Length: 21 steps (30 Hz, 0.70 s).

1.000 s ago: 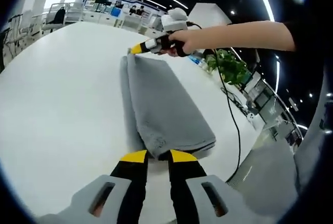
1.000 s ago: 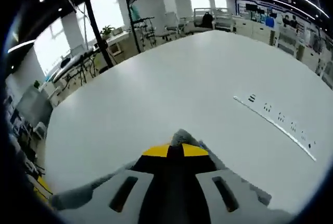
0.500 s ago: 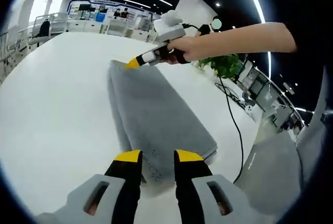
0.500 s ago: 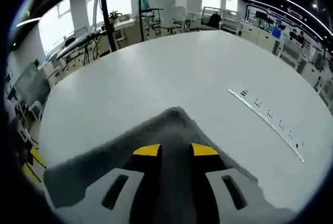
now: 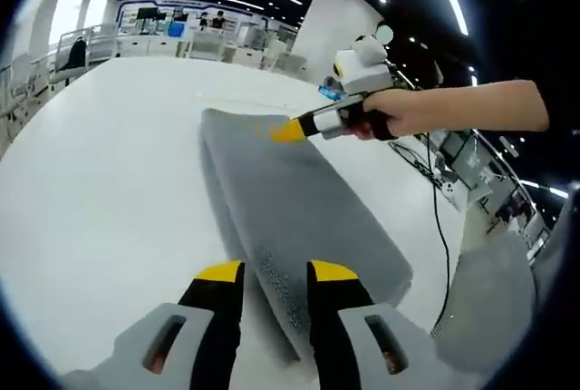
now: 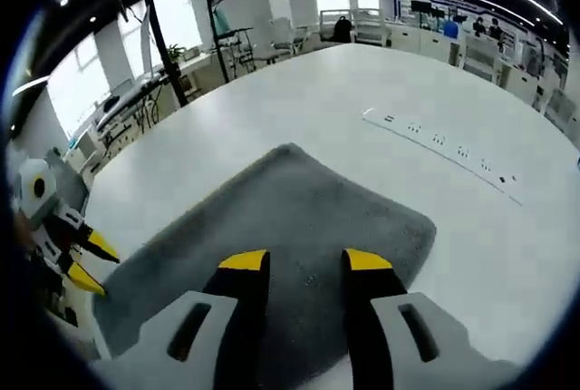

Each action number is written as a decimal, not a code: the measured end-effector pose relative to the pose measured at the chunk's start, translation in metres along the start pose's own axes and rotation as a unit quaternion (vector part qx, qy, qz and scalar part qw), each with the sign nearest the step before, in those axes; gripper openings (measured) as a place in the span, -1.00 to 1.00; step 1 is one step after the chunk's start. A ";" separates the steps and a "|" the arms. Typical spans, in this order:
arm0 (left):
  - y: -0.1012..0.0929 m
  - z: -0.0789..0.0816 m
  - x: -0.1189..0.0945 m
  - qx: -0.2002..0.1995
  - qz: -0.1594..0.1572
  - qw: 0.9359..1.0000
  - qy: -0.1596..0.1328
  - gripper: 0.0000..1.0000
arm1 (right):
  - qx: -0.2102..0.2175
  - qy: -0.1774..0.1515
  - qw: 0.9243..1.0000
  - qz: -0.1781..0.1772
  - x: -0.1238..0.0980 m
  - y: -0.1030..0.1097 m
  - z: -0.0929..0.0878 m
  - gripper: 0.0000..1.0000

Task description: Fold the towel on the table until its edges align and the towel forms a compact rectangular stack.

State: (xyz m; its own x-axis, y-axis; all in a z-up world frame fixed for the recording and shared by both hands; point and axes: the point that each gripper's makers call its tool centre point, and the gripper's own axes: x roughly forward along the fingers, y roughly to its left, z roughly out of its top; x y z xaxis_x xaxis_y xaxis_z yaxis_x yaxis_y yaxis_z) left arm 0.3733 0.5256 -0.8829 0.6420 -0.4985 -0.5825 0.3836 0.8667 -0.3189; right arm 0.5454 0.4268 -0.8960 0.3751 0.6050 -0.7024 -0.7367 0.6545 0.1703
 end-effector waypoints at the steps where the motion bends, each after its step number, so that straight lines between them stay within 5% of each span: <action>1: 0.001 0.000 0.002 0.001 0.000 1.000 0.001 -0.42 | 0.024 -0.014 1.000 0.002 -0.003 0.002 -0.001 -0.38; 21: 0.032 0.021 0.039 -0.004 0.020 1.000 0.001 -0.41 | 0.078 -0.031 0.996 -0.010 -0.041 0.009 -0.044 -0.26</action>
State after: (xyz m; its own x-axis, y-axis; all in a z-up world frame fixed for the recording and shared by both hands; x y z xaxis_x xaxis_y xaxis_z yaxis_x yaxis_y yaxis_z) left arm 0.4249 0.5334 -0.9004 0.6549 -0.4634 -0.5969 0.3528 0.8860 -0.3008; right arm 0.4987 0.3877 -0.8966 0.4262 0.6147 -0.6637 -0.6342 0.7262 0.2654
